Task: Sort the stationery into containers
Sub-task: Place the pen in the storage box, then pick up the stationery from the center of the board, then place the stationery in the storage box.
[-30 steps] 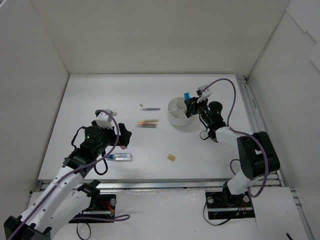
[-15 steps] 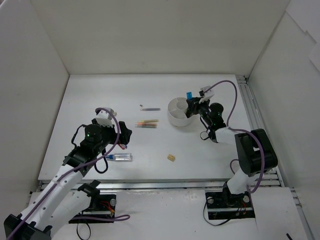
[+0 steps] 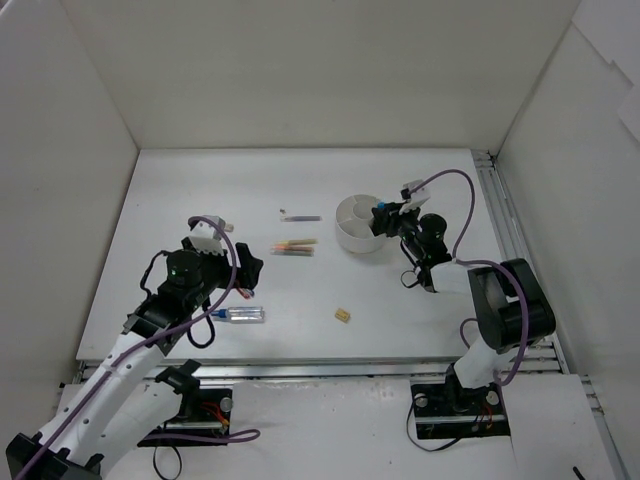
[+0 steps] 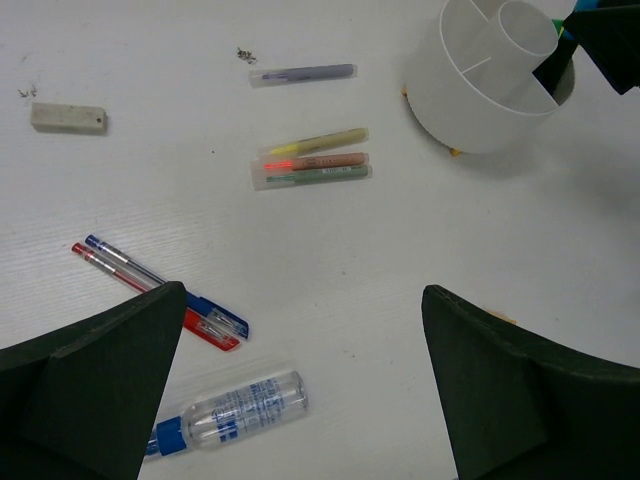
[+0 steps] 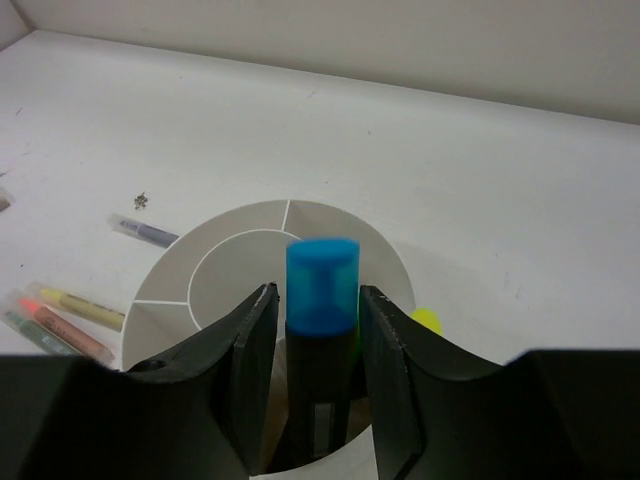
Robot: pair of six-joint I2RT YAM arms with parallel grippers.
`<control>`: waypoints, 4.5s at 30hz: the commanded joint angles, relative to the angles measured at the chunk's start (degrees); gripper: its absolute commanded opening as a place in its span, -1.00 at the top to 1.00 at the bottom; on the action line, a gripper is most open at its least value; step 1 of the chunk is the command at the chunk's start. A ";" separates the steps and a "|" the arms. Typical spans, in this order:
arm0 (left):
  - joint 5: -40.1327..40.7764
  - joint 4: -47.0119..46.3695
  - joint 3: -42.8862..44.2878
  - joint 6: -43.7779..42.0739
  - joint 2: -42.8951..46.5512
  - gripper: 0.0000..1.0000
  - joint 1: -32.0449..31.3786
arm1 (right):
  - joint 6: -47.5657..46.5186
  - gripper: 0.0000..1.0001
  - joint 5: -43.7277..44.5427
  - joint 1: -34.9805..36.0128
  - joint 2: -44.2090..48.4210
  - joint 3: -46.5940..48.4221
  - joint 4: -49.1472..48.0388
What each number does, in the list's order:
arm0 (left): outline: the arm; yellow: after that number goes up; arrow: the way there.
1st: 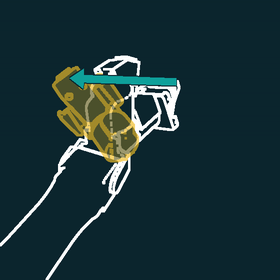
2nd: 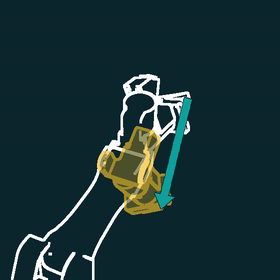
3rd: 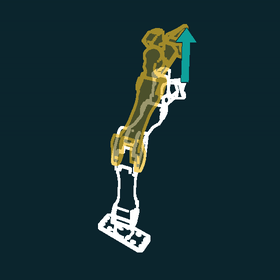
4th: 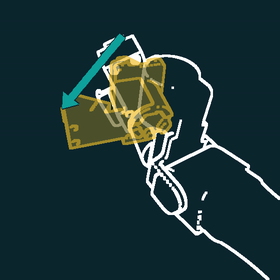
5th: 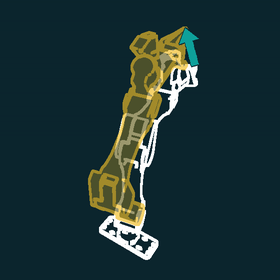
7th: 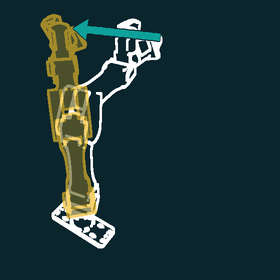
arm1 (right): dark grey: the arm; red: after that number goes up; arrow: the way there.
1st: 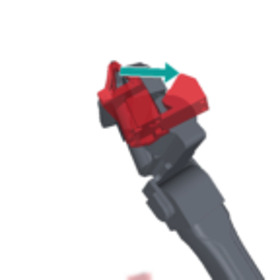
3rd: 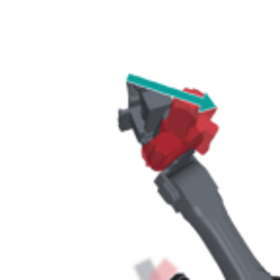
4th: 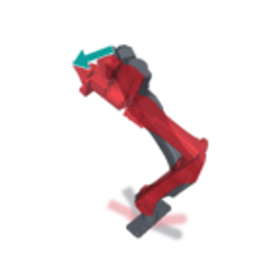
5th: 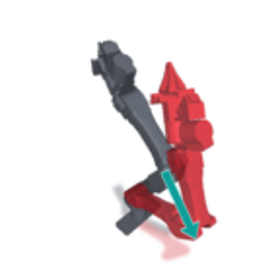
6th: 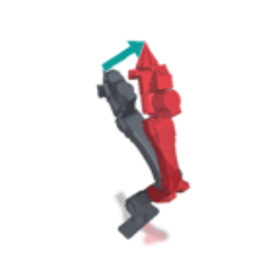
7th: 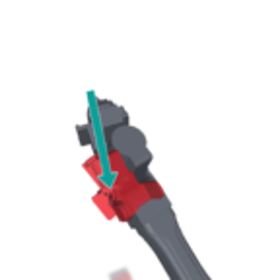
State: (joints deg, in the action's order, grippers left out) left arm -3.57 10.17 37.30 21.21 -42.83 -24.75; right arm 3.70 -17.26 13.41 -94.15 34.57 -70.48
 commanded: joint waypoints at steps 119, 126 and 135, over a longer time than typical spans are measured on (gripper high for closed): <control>-20.68 -20.80 2.95 22.29 -10.43 -0.99 5.16 | 2.01 1.00 8.20 39.94 17.60 5.34 23.11; -19.63 -22.04 5.94 21.85 -16.23 -0.89 2.25 | 2.36 1.00 9.43 41.35 18.12 4.46 21.44; -18.05 -22.48 5.86 21.33 -15.80 0.48 -1.09 | 3.06 1.00 16.64 42.75 16.37 5.86 20.38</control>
State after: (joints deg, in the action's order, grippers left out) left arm -22.90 -7.84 39.77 43.42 -59.81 -25.04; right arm 6.20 -4.82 55.31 -79.18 38.50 -42.59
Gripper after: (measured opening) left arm 0.322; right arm 0.344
